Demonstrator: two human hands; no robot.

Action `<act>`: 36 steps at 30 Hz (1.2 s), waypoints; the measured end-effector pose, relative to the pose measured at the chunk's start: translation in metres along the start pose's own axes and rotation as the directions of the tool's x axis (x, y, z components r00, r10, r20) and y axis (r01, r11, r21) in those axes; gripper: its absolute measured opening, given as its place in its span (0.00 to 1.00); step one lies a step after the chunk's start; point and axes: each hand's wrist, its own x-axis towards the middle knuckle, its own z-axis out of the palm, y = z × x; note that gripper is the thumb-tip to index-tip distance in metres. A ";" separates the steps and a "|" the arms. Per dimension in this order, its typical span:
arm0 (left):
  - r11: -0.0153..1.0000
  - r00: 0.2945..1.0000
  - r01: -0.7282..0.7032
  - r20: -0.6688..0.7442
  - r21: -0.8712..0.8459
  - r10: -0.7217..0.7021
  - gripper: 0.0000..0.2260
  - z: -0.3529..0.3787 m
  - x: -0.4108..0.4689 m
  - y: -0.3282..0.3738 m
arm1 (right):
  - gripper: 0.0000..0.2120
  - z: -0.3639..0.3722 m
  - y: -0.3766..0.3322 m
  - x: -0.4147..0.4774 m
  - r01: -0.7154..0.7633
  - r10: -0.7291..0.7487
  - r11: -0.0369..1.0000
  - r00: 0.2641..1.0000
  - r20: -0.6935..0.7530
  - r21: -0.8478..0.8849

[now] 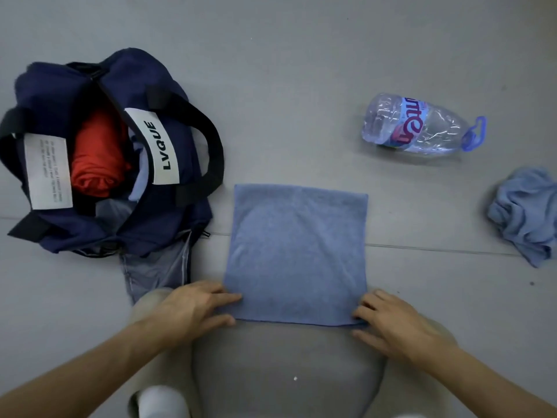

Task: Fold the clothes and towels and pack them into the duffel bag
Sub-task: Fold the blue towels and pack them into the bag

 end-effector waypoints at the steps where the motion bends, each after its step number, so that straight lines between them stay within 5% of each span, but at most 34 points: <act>1: 1.000 1.000 0.003 -0.028 0.011 -0.003 0.24 -0.005 0.007 -0.002 | 0.13 -0.007 -0.001 0.004 -0.026 0.026 1.000 1.000 -0.009 0.015; 6: 0.995 0.966 0.004 -0.256 0.103 0.023 0.17 -0.044 0.075 0.003 | 0.18 -0.045 0.015 0.055 -0.074 0.076 0.997 0.977 -0.201 0.018; 10: 0.985 0.951 0.031 -0.308 0.168 0.022 0.19 -0.072 0.143 0.004 | 0.15 -0.071 0.045 0.116 -0.062 0.042 0.997 0.943 -0.331 -0.051; 14: 0.973 0.979 0.183 -0.116 0.142 -0.167 0.26 -0.110 0.192 -0.008 | 0.21 -0.093 0.062 0.163 -0.117 0.110 0.992 0.984 -0.137 -0.043; 18: 0.962 0.998 0.002 0.059 0.274 -0.019 0.29 -0.102 0.192 -0.023 | 0.24 -0.089 0.074 0.171 -0.101 0.107 0.986 0.993 0.041 -0.132; 21: 0.939 0.987 0.012 0.149 0.343 -0.067 0.30 -0.085 0.180 -0.036 | 0.26 -0.083 0.088 0.165 -0.108 0.123 0.983 0.988 0.094 -0.148; 29: 0.956 0.992 0.121 -0.012 0.266 -0.122 0.30 -0.087 0.184 -0.045 | 0.32 -0.093 0.096 0.177 -0.078 0.085 0.993 0.993 0.076 -0.085; 36: 0.984 0.971 0.139 -0.212 0.113 -0.113 0.22 -0.092 0.173 -0.048 | 0.21 -0.090 0.093 0.163 -0.104 0.107 0.994 0.989 -0.101 0.040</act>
